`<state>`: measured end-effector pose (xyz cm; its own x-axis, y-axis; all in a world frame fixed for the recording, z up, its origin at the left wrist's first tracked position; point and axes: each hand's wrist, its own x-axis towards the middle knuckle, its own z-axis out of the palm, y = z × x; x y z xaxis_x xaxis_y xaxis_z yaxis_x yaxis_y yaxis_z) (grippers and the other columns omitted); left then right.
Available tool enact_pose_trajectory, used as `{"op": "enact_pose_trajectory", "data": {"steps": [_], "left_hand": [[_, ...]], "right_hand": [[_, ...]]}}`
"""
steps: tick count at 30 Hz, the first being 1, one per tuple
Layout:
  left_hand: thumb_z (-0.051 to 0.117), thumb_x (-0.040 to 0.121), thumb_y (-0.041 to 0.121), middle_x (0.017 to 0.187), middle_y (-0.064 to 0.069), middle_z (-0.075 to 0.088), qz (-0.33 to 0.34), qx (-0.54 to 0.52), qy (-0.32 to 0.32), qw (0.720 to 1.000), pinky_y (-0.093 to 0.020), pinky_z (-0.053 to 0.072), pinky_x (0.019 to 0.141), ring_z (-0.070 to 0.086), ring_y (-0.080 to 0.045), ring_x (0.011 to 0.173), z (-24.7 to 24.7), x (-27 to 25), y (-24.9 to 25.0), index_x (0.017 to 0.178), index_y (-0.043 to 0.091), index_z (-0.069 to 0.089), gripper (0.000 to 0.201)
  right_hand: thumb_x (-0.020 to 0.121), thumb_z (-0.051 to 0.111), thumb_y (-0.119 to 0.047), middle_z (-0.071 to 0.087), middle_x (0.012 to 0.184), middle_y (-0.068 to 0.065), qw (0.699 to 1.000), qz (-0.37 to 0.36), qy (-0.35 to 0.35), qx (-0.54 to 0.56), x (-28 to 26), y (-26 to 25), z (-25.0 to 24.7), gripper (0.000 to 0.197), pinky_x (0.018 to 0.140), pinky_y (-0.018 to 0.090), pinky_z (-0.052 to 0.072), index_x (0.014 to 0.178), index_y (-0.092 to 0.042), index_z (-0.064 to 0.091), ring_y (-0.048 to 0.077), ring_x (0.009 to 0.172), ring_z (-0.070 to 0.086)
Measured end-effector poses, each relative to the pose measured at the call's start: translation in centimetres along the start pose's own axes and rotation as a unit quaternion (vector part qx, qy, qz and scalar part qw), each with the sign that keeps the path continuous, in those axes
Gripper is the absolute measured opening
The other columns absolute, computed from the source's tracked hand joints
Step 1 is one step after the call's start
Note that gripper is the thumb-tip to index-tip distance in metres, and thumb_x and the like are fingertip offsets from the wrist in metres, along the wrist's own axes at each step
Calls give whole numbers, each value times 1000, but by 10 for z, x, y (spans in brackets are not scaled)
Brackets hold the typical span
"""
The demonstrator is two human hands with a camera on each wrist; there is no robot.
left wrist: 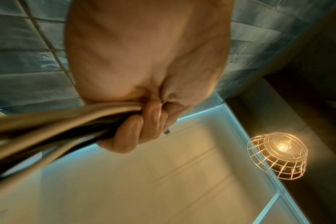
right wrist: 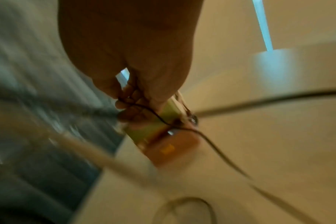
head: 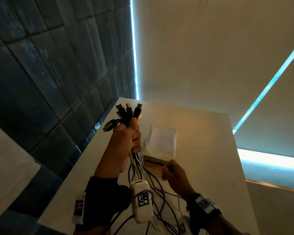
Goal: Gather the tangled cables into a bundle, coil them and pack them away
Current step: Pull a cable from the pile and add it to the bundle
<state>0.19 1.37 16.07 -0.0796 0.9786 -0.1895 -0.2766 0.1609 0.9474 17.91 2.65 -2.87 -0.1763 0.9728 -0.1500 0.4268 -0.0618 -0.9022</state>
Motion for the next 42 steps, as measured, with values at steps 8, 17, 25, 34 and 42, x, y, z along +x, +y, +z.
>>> {"op": "enact_pose_trajectory", "data": {"steps": [8, 17, 25, 34, 42], "left_hand": [[49, 91, 50, 73, 3, 63, 5, 165, -9, 986, -22, 43, 52, 59, -10, 63, 35, 4, -13, 98, 11, 58, 41], [46, 95, 44, 51, 5, 44, 107, 79, 61, 989, -26, 32, 48, 39, -11, 48, 49, 0, -5, 77, 13, 59, 38], [35, 97, 49, 48, 4, 42, 95, -146, -37, 984, -27, 46, 46, 45, -11, 41, 44, 1, 36, 65, 17, 42, 46], [29, 100, 48, 48, 8, 25, 120, -136, -113, 977, -23, 20, 40, 20, -6, 39, 37, 14, 71, 67, 18, 42, 46], [30, 100, 34, 49, 8, 30, 84, -164, -227, 956, -20, 28, 41, 26, -4, 39, 62, 13, 68, 73, 15, 40, 34]], "right_hand": [[100, 43, -12, 62, 74, -4, 953, -214, -2, 215, -25, -146, -42, 17, 58, 21, 49, 99, 2, 52, 9, 62, 59], [91, 58, -1, 65, 74, -3, 950, -274, 69, 130, -38, -160, -60, 8, 63, 19, 50, 95, -7, 62, 3, 65, 60], [77, 66, -59, 40, 48, -6, 981, -106, 80, 138, -63, -71, -111, 50, 44, 19, 28, 62, -11, 66, 8, 45, 32], [33, 58, -95, 42, 43, 1, 962, 111, 247, 26, -139, 47, -203, 86, 39, 16, 28, 46, -9, 55, 11, 40, 34], [36, 26, -105, 73, 93, -1, 898, 199, 46, -389, -167, 113, -239, 92, 78, 25, 41, 72, -32, 69, 15, 92, 62]]}}
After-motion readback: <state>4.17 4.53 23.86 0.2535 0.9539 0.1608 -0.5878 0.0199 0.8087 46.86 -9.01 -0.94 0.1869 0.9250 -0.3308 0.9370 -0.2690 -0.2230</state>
